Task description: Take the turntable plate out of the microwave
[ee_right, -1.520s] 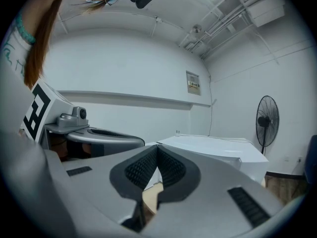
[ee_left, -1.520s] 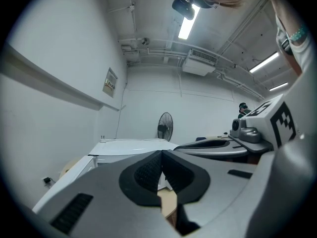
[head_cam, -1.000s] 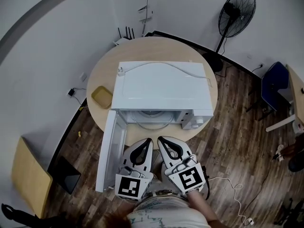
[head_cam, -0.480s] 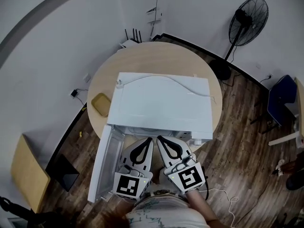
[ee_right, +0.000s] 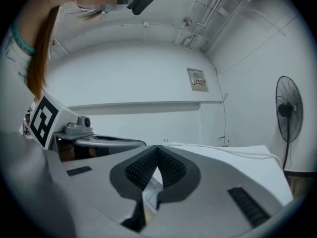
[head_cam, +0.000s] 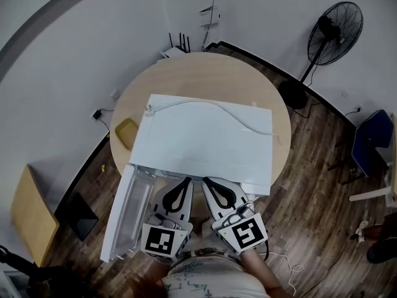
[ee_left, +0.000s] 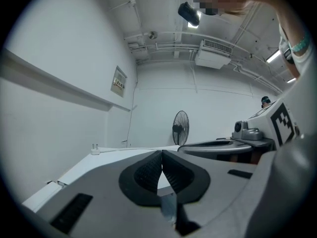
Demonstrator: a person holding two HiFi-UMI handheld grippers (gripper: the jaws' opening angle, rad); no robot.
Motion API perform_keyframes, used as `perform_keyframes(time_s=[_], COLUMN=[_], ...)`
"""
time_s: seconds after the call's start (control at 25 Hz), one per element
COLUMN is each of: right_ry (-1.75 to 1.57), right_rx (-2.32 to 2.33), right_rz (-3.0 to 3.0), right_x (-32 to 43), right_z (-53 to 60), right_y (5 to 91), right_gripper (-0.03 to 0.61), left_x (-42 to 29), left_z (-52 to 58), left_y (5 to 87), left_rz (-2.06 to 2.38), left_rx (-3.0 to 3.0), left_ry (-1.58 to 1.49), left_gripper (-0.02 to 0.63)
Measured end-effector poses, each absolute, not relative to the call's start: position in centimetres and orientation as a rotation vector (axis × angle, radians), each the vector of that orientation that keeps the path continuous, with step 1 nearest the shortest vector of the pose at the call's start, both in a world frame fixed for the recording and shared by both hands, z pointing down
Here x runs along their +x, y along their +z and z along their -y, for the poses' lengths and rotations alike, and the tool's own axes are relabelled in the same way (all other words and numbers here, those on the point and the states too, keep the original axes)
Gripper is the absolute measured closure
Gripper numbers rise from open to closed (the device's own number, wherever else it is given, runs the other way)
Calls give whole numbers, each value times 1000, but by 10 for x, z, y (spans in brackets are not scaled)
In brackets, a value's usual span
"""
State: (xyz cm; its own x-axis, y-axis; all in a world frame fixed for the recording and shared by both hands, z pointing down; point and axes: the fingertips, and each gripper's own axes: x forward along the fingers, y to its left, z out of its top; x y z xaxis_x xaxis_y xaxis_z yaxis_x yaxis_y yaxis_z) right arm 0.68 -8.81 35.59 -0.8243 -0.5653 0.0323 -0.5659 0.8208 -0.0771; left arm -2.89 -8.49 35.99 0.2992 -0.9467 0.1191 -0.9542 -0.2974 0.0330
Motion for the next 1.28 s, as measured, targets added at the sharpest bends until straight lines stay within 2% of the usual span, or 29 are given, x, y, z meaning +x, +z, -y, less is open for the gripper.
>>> perform_keyframes(time_s=[1.28], right_ry=[-18], right_rx=[1333], right_rz=[2757], right_x=[-49], right_z=[103], right_y=[357], right_gripper=[588], left_x=[-103], left_z=[79], left_y=[371], left_rz=[1475], left_rx=[2632], left_ry=[103], left_gripper=[600])
